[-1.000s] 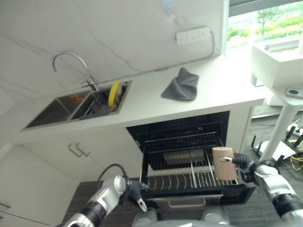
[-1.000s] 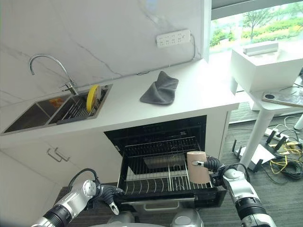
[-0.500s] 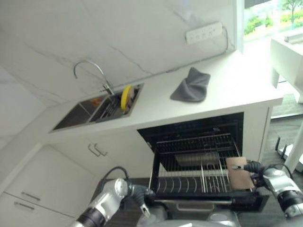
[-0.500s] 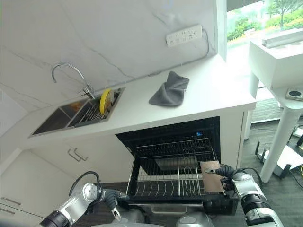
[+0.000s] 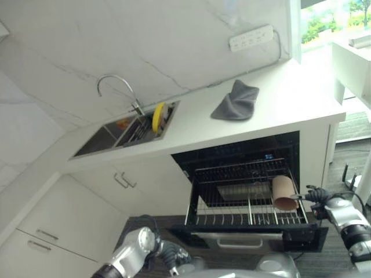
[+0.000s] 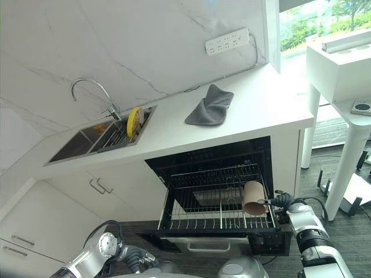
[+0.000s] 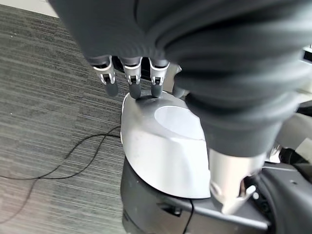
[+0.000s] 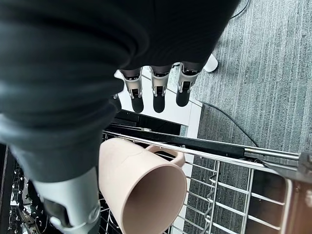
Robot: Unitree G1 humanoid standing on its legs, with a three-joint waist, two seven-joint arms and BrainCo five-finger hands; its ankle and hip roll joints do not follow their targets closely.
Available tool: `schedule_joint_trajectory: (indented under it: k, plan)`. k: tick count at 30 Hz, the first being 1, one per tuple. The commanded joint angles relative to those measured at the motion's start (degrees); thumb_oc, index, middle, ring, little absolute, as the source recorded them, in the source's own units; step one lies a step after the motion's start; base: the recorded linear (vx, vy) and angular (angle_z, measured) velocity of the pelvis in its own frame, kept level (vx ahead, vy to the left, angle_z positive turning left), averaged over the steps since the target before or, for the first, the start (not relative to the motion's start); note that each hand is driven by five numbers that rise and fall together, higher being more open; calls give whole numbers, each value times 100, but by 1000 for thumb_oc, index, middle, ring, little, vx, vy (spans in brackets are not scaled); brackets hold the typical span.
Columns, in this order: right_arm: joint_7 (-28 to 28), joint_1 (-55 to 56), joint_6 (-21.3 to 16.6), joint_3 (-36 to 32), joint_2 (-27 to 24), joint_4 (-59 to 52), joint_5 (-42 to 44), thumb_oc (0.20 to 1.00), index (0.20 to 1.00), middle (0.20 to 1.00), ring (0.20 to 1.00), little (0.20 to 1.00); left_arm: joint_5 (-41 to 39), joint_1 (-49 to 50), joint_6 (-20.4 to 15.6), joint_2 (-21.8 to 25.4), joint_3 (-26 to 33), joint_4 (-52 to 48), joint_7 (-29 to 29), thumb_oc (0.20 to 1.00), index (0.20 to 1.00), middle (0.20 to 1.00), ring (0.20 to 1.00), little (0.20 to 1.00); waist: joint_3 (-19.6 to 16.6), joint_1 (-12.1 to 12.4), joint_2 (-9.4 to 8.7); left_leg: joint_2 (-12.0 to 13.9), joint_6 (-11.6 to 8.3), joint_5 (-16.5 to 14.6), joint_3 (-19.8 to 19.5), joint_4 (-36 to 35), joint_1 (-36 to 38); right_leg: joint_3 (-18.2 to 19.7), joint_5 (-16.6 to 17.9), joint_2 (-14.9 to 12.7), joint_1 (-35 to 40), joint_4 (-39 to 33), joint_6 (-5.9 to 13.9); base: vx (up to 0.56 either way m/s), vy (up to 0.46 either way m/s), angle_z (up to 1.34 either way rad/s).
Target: Place the dishes in the dishwasher.
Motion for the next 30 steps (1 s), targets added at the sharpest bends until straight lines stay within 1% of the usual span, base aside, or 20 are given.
schedule_joint_trajectory:
  k: [1, 4, 7, 8, 11, 13, 14, 15, 17, 18, 20, 24, 25, 28, 29, 30]
  plan:
    - [7, -237, -189, -353, -133, -57, 72, 1000, 1000, 1000, 1000, 1000, -764, 1380, -60, 101, -758, -113, -212, 1000, 1000, 1000, 1000, 1000, -159, 322, -65, 71, -8, 648, -206, 407, -1144, -394, 910, 226, 120, -1063, -361, 0, 0, 0]
    - [-57, -209, -211, -413, -151, -178, 171, 1000, 1000, 1000, 1000, 1000, -1154, 1396, -140, 117, -629, -350, 125, 1000, 1000, 1000, 1000, 1000, -180, 330, -38, 48, -18, 680, -201, 341, -1106, -425, 917, 238, 154, -1131, -354, -18, 27, 1]
    - [-298, -231, -189, -612, -164, -765, 592, 1000, 1000, 1000, 1000, 1000, -1960, 1380, -202, 115, -462, -776, 887, 1000, 1000, 1000, 1000, 1000, -147, 314, 3, 28, -10, 728, -214, 201, -1066, -417, 900, 271, 146, -1189, -345, -96, 72, -2]
    - [-421, -193, -339, -922, -134, -1442, 823, 1000, 1000, 1000, 1000, 1000, -2726, 1384, -509, 152, -207, -1142, 1692, 1000, 1000, 1000, 1000, 1000, -114, 312, 34, 28, -9, 733, -221, 65, -1011, -398, 881, 306, 134, -1265, -327, -165, 99, -3]
    - [-380, 4, -450, -1388, -162, -2244, 1176, 1000, 1000, 1000, 1000, 1000, -3426, 1541, -923, 92, 236, -1556, 2349, 1000, 1000, 1000, 1000, 1000, -134, 330, 32, 12, 6, 619, -203, -64, -919, -446, 919, 257, 105, -1335, -252, -133, 85, 6]
    - [-431, 350, -523, -1739, -52, -3052, 1489, 1000, 1000, 1000, 1000, 1000, -3898, 1687, -1304, 19, 650, -1870, 2786, 1000, 1000, 1000, 1000, 1000, -188, 304, -1, -17, 17, 557, -182, -235, -830, -505, 961, 249, 96, -1489, -199, -197, 45, 8]
    - [-557, 773, -725, -1993, 75, -3688, 1892, 1000, 1000, 1000, 1000, 1000, -4258, 1767, -1742, -31, 1032, -2060, 3157, 1000, 1000, 1000, 1000, 1000, -232, 253, -54, -31, 33, 496, -124, -386, -750, -553, 1011, 245, 82, -1620, -140, -258, -2, 0]
    - [-585, 1019, -855, -2128, 154, -3999, 2093, 1000, 1000, 1000, 1000, 1000, -4414, 1798, -1975, -60, 1241, -2128, 3318, 1000, 1000, 1000, 1000, 1000, -261, 226, -94, -37, 44, 471, -94, -452, -723, -570, 1036, 244, 70, -1682, -116, -262, -34, 7]
    - [-586, 1406, -1098, -2337, 272, -4402, 2422, 1000, 1000, 1000, 1000, 1000, -4615, 1807, -2243, -125, 1604, -2208, 3512, 1000, 1000, 1000, 1000, 1000, -303, 179, -173, -26, 55, 440, -36, -525, -711, -603, 1080, 246, 53, -1792, -93, -204, -68, 12]
    - [-562, 1639, -1235, -2484, 323, -4658, 2616, 1000, 1000, 1000, 1000, 1000, -4780, 1794, -2373, -149, 1877, -2218, 3564, 1000, 1000, 1000, 1000, 1000, -335, 147, -239, -5, 70, 413, 13, -563, -705, -628, 1105, 253, 51, -1871, -89, -208, -92, 4]
    - [-563, 1892, -1407, -2711, 375, -4956, 2889, 1000, 1000, 1000, 1000, 1000, -4963, 1730, -2530, -189, 2259, -2255, 3644, 1000, 1000, 1000, 1000, 1000, -375, 119, -349, 32, 85, 363, 94, -602, -709, -659, 1142, 277, 70, -2015, -92, -225, -117, -2]
    - [-762, 1995, -1565, -2852, 416, -5263, 3185, 1000, 1000, 1000, 1000, 1000, -4935, 1474, -2752, -153, 2660, -2293, 3756, 1000, 1000, 1000, 1000, 1000, -426, 121, -521, 110, 98, 308, 155, -683, -696, -717, 1174, 372, 145, -2269, -126, -226, -137, 0]
    - [-881, 1980, -1676, -2851, 440, -5337, 3107, 1000, 1000, 1000, 1000, 1000, -4918, 1374, -2787, -129, 2750, -2332, 3798, 1000, 1000, 1000, 1000, 1000, -441, 132, -575, 129, 99, 298, 153, -719, -689, -739, 1188, 409, 182, -2365, -138, -284, -172, 9]
    - [-1121, 1894, -1775, -2825, 487, -5496, 3214, 1000, 1000, 1000, 1000, 1000, -4908, 1145, -2893, -68, 2872, -2358, 3968, 1000, 1000, 1000, 1000, 1000, -486, 159, -701, 157, 116, 292, 153, -849, -673, -794, 1250, 487, 257, -2609, -137, -231, -132, 5]
    - [-1199, 1867, -1849, -2802, 520, -5522, 3160, 1000, 1000, 1000, 1000, 1000, -4924, 1082, -2925, -52, 2910, -2367, 4020, 1000, 1000, 1000, 1000, 1000, -509, 173, -742, 162, 125, 296, 154, -908, -663, -812, 1277, 509, 277, -2690, -131, -289, -163, 2]
    - [-1366, 1816, -1980, -2759, 587, -5602, 3158, 1000, 1000, 1000, 1000, 1000, -4950, 945, -3035, -38, 3002, -2373, 4126, 1000, 1000, 1000, 1000, 1000, -575, 201, -830, 165, 142, 310, 155, -1070, -630, -848, 1342, 563, 307, -2879, -113, -298, -161, 15]
